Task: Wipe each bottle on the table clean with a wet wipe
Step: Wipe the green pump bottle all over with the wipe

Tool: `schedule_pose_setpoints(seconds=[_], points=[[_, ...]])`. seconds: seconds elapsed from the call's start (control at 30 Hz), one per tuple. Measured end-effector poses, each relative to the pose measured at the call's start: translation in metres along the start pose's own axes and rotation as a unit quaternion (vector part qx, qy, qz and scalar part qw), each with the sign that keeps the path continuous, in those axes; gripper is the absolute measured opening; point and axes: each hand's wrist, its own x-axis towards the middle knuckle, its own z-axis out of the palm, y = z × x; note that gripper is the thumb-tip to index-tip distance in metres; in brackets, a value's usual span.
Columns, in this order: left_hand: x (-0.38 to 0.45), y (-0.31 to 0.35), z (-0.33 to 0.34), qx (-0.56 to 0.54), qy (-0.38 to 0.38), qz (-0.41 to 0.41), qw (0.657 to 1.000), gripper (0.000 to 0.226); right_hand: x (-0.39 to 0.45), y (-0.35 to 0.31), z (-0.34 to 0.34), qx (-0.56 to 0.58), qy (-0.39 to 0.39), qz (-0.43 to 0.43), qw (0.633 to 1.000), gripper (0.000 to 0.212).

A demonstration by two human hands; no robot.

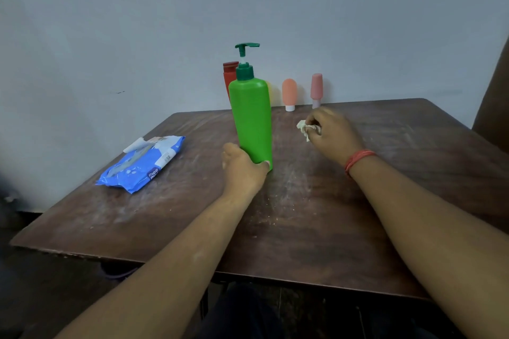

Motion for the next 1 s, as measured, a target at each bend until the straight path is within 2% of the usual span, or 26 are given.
schedule_pose_setpoints(seconds=[0.27, 0.43, 0.6, 0.77, 1.0], points=[[0.029, 0.021, 0.038, 0.02, -0.028, 0.016, 0.999, 0.064, 0.004, 0.018, -0.007, -0.007, 0.032, 0.025, 0.999, 0.005], [0.05, 0.053, 0.085, 0.023, -0.051, 0.045, 0.997, 0.071, 0.005, 0.042, -0.022, 0.011, 0.129, 0.089, 0.988, 0.003], [0.073, 0.093, 0.145, 0.026, -0.075, 0.071, 0.994, 0.074, 0.022, 0.086, -0.045, 0.069, 0.237, 0.201, 0.948, 0.005], [0.1, 0.119, 0.201, 0.036, -0.079, 0.101, 0.991, 0.072, 0.031, 0.141, -0.056, 0.048, 0.227, 0.224, 0.947, 0.013], [0.142, 0.143, 0.266, 0.046, -0.078, 0.101, 0.991, 0.069, 0.039, 0.194, -0.044, 0.048, 0.25, 0.248, 0.935, 0.012]])
